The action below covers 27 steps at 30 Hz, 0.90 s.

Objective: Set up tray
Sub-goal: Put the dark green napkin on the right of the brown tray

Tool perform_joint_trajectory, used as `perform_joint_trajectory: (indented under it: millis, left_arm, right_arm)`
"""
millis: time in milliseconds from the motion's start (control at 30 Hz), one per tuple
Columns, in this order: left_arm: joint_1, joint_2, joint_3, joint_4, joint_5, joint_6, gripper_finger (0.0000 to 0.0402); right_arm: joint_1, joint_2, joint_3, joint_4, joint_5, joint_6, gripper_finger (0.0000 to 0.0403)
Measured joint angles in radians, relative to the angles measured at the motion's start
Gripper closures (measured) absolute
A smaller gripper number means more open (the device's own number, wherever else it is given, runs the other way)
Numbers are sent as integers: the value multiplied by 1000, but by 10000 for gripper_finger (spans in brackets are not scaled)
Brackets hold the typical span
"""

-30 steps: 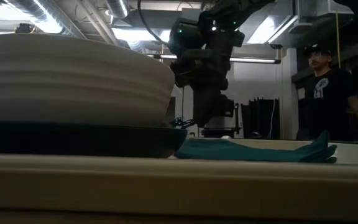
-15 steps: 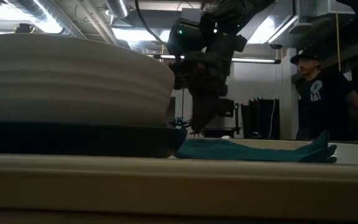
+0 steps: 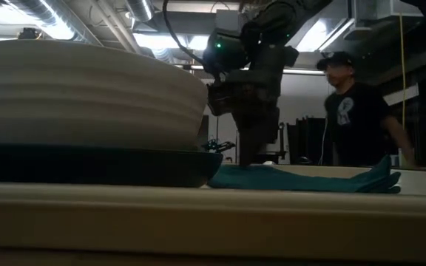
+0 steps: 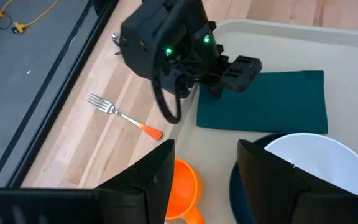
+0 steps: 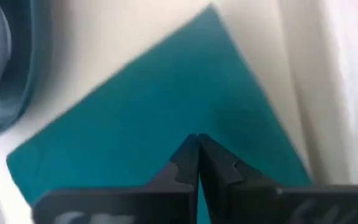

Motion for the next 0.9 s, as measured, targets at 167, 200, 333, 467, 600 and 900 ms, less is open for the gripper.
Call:
perform_joint_trajectory:
  millis: [167,200,333,467,600,900]
  left_arm:
    - [0,0,0,0,0,1,233]
    - [0,0,0,0,0,1,233]
    - [0,0,0,0,0,1,233]
    - [0,0,0,0,0,2,233]
    - [0,0,0,-1,0,3,233]
    - [0,0,0,-1,0,5,233]
  right_arm:
    - [11,0,0,-51,-5,0,391]
    - [12,0,0,-59,-5,0,390]
    - [22,0,-23,-63,-9,7,396]
    - [39,-2,-73,-56,-39,34,394]
    - [60,-7,-113,-56,-61,59,393]
    - [116,-8,-113,-107,-60,79,394]
